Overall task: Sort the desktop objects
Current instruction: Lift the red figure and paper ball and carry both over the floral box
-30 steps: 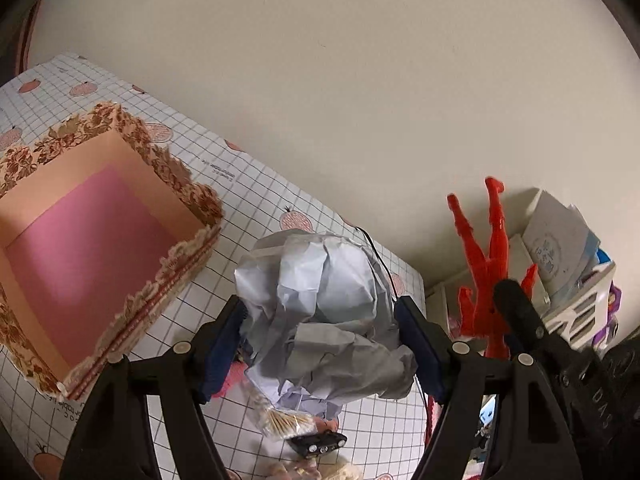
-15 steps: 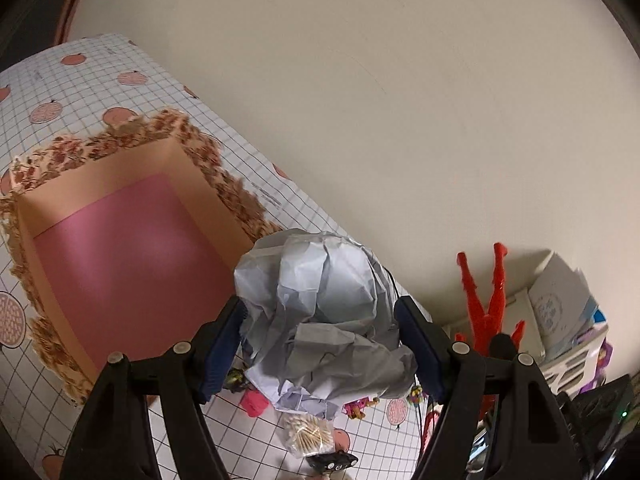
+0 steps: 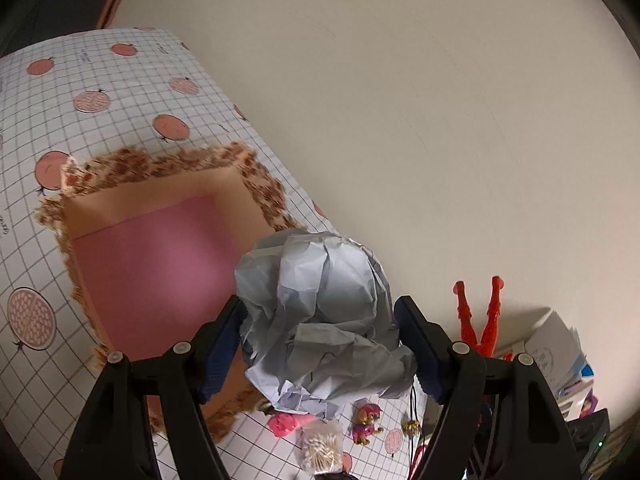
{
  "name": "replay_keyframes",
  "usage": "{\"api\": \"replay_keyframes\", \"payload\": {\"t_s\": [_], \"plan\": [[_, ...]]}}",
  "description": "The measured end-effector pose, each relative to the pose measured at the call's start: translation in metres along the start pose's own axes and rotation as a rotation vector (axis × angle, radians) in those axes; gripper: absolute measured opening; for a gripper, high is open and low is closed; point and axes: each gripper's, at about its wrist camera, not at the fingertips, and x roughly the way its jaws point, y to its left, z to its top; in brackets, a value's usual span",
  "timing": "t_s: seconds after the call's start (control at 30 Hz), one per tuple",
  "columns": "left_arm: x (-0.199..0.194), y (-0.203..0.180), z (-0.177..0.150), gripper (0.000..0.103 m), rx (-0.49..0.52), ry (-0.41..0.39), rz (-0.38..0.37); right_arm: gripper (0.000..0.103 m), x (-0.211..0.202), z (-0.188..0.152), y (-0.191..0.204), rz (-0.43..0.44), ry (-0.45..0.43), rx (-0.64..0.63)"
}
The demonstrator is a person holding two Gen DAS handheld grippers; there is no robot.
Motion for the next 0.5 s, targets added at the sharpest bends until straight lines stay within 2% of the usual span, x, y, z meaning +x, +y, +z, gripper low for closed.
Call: {"api": "replay_keyframes", "payload": {"t_s": [0.5], "plan": [[-0.034,0.029,0.024,0.077,-0.035,-0.114,0.066,0.030,0.030,-0.034,0.051,0.056,0.077,-0.064]]}}
